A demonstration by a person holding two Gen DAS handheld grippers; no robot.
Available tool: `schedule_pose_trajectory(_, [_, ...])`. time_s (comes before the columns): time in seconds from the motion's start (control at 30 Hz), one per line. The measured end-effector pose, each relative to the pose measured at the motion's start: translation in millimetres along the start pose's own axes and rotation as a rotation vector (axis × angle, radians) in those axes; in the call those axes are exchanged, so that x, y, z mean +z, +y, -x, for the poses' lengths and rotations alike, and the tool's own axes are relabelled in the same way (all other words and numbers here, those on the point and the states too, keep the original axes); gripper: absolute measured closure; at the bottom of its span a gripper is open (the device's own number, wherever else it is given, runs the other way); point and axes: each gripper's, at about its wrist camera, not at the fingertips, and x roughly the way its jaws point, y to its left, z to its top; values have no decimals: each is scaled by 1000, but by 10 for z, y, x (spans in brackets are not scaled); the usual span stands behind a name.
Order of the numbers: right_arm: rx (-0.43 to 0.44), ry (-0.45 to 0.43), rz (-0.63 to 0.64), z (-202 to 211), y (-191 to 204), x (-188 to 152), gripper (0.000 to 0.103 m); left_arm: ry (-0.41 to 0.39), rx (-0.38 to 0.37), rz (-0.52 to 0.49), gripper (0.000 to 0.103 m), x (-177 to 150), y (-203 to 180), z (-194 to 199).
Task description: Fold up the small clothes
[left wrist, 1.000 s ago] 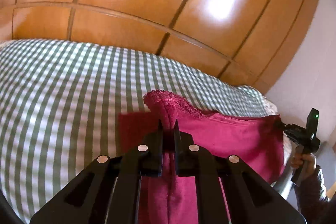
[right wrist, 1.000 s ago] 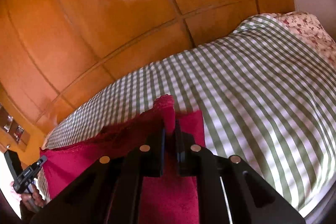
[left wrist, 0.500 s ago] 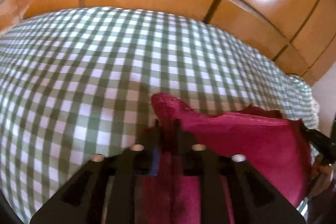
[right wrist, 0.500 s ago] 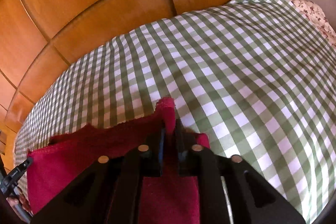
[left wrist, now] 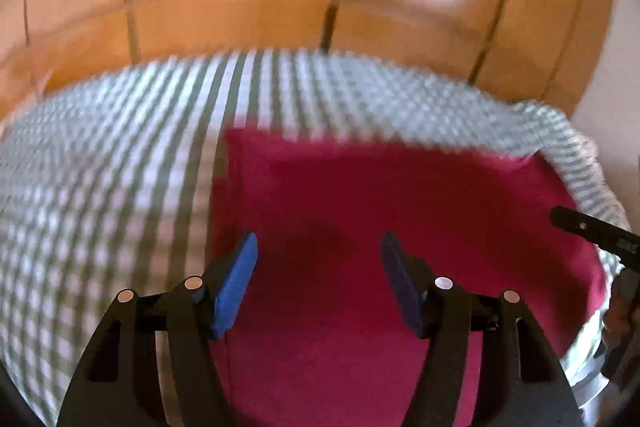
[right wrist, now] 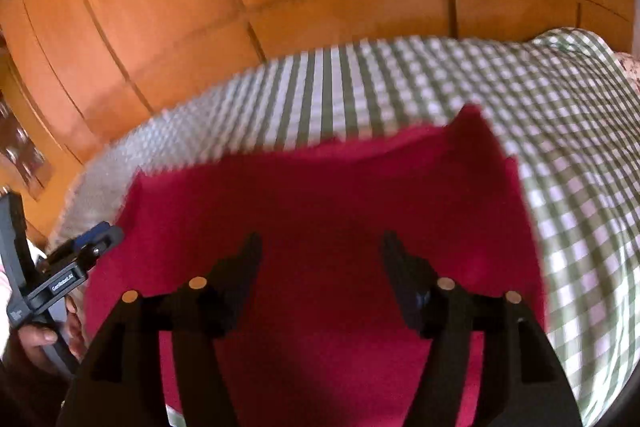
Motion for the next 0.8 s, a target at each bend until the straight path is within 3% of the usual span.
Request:
schedule_pose_trajectory(0.03, [-15, 10, -17, -87, -37, -6, 41, 26, 8, 16, 41, -25, 37, -93])
schedule_pose_trajectory(0.13, [-28, -23, -18, -196, -83, -8, 42, 5, -6, 53, 41, -72, 113, -100])
schedule_pose_trajectory(0.27, [-24, -19, -13, -49, -31, -17, 41, -26, 32, 55, 41, -141, 82, 189])
schedule_pose_trajectory(0.47, [67, -37, 52, 526, 45, -412, 39, -104, -100, 11, 41, -435, -52, 735])
schedule_pose_trajectory(0.53, [76, -17, 59, 655, 25, -617, 36, -66, -134, -33, 41, -634, -136, 763])
schedule_pose_trajectory(0.67, [-5, 39, 29, 652, -180, -985, 36, 27, -95, -77, 41, -936, -189, 562])
schedule_pose_trajectory(0.8, [-11, 8, 27, 612, -266, -1114, 38, 7, -37, -134, 41, -1023, -280, 602])
